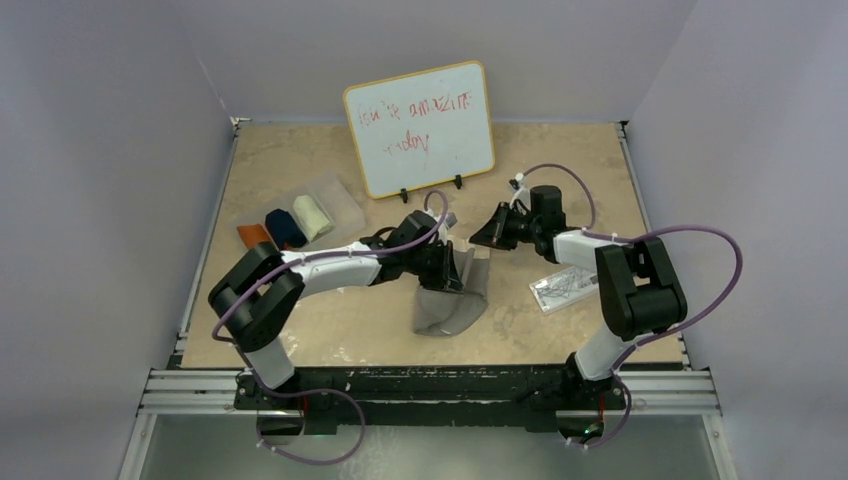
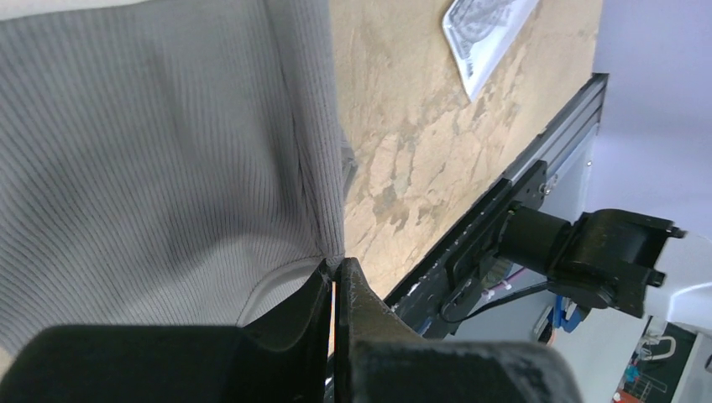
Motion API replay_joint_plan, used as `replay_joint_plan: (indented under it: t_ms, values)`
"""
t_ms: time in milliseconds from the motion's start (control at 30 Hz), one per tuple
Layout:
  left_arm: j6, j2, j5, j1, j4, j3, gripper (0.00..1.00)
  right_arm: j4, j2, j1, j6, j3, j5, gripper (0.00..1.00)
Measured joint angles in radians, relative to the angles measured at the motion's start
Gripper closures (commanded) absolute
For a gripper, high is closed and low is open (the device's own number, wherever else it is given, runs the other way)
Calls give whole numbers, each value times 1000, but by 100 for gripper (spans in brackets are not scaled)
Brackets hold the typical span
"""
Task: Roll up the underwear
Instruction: Fold the underwear at the center of the board.
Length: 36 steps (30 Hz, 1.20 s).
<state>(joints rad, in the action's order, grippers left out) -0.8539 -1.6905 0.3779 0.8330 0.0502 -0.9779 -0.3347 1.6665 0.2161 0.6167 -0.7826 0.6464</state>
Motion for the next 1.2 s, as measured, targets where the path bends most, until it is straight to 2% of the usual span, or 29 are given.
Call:
replay_joint_plan:
  t_ms: [467,933,1000,1100,1200]
  values:
    - [-26,-101,13,38,-64,-33,100,9,30,-23,-40,41,-46,94]
    - [-46,-163,28,39,-105,-108,100,74,35,-34,-119,-7,-132,89]
    - [-51,-187,33,39,-112,-108,92,87,52,-34,-129,-24,-135,83]
    - [-56,-210,46,39,-117,-106,74,103,75,-34,-141,-42,-143,76]
    - [-68,-209,60,40,-140,-99,60,135,79,-34,-154,-53,-161,62]
